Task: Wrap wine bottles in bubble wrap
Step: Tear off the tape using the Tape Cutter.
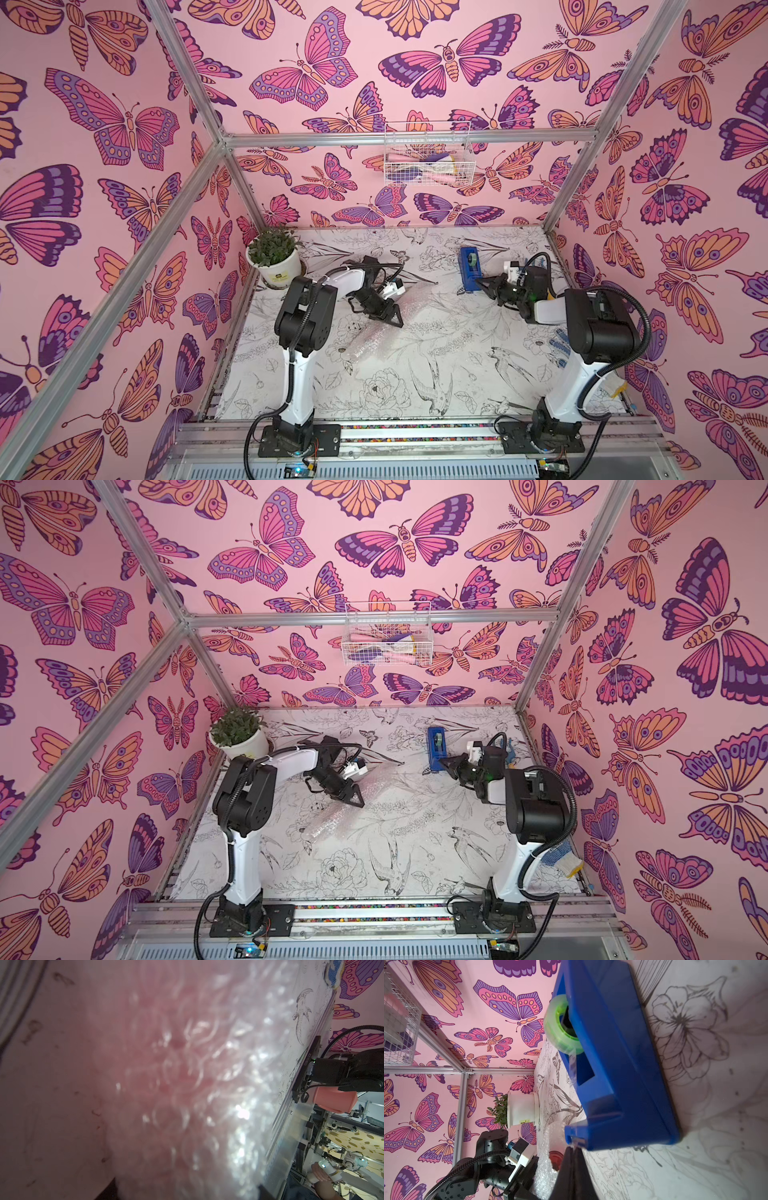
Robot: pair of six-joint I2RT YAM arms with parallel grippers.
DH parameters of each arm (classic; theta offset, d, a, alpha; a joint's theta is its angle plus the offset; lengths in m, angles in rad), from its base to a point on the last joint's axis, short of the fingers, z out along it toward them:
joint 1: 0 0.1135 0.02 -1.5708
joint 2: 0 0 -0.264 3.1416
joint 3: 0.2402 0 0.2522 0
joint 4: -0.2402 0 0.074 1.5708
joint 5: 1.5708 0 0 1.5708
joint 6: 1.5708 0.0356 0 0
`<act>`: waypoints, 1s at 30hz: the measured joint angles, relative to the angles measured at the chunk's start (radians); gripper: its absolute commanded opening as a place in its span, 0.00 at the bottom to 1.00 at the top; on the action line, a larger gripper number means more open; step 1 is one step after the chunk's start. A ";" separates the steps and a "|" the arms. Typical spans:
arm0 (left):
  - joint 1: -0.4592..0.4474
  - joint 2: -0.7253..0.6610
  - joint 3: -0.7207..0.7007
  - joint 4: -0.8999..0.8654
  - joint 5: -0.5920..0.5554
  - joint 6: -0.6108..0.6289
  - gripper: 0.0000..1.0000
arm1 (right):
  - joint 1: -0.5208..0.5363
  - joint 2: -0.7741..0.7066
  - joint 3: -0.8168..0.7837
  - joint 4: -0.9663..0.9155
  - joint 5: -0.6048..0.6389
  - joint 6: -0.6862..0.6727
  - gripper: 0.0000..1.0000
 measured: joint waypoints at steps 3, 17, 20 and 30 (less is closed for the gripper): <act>0.000 0.000 0.000 0.000 0.000 0.000 0.16 | 0.000 0.000 0.006 -0.013 -0.001 -0.001 0.00; 0.000 0.000 0.000 -0.001 0.000 0.000 0.16 | 0.000 -0.016 0.076 -0.151 -0.004 -0.021 0.00; 0.000 0.000 0.000 -0.001 0.000 0.000 0.16 | 0.000 -0.016 0.079 -0.152 -0.004 -0.014 0.00; 0.001 0.003 0.004 -0.005 0.001 0.000 0.16 | 0.000 -0.016 0.136 -0.244 -0.004 -0.021 0.00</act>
